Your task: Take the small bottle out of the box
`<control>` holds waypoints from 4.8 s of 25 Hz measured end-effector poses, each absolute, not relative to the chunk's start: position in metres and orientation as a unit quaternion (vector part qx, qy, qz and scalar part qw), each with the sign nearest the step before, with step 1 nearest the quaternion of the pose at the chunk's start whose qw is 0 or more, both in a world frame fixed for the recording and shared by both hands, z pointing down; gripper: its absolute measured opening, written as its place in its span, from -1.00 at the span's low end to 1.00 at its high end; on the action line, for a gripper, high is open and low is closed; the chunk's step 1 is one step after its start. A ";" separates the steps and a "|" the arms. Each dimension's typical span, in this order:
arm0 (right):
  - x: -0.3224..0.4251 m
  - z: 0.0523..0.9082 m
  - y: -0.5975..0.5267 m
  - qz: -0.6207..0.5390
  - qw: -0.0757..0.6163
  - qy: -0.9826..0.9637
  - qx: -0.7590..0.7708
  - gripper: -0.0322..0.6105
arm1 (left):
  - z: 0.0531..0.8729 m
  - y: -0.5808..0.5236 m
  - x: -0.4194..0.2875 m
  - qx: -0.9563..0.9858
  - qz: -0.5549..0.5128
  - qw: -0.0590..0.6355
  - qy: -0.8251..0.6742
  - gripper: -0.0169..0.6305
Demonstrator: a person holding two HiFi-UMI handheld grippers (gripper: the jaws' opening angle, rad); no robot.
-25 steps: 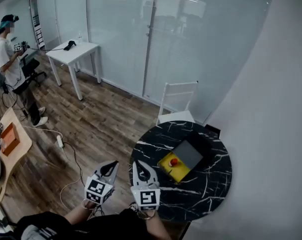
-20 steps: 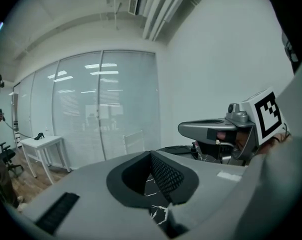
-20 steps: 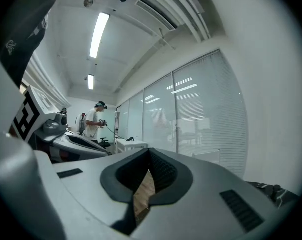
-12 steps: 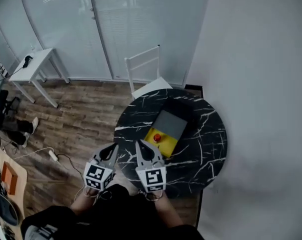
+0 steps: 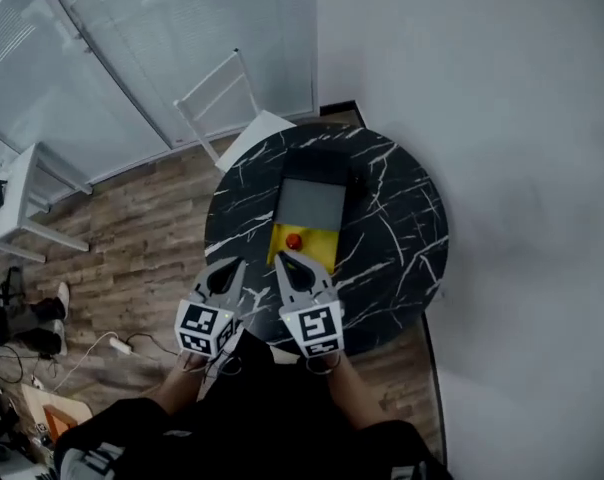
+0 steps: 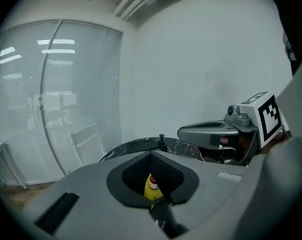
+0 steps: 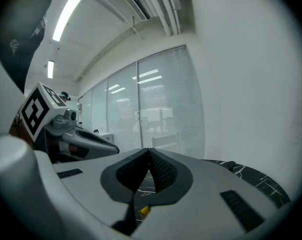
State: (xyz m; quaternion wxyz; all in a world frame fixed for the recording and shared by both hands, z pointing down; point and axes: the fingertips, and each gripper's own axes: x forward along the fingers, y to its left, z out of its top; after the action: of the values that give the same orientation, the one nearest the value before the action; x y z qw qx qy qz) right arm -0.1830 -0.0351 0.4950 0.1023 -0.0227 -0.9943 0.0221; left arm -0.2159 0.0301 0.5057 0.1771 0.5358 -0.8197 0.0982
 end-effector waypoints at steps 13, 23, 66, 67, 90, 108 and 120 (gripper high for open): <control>-0.194 0.509 -0.087 0.055 0.125 -0.979 0.153 -0.91 | 0.537 -0.045 -0.260 0.687 0.158 0.204 -0.680 -0.95; -0.179 0.536 -0.093 0.096 0.144 -0.950 0.260 -0.91 | 0.567 -0.076 -0.259 0.759 0.200 0.207 -0.584 -0.95; -0.119 0.630 -0.076 0.198 0.180 -0.890 0.370 -0.91 | 0.725 -0.071 -0.229 0.743 0.366 0.282 -0.485 -0.36; -0.119 0.631 -0.075 0.198 0.181 -0.889 0.370 -0.91 | 0.727 -0.071 -0.228 0.743 0.367 0.283 -0.484 -0.35; -0.123 0.630 -0.085 0.199 0.185 -0.886 0.376 -0.91 | 0.760 -0.091 -0.228 0.722 0.426 0.272 -0.472 -0.28; -0.115 0.624 -0.105 0.189 0.188 -0.904 0.334 -0.91 | 0.766 -0.095 -0.227 0.704 0.436 0.275 -0.488 -0.29; -0.124 0.617 -0.110 0.173 0.193 -0.927 0.273 -0.91 | 0.710 -0.104 -0.215 0.701 0.359 0.279 -0.550 -0.29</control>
State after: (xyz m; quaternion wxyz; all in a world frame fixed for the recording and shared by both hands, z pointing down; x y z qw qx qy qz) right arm -0.1236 -0.1103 0.6175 0.1927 0.2726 -0.9265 0.1735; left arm -0.2146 -0.1035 0.7104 0.2795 0.7009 -0.5495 0.3588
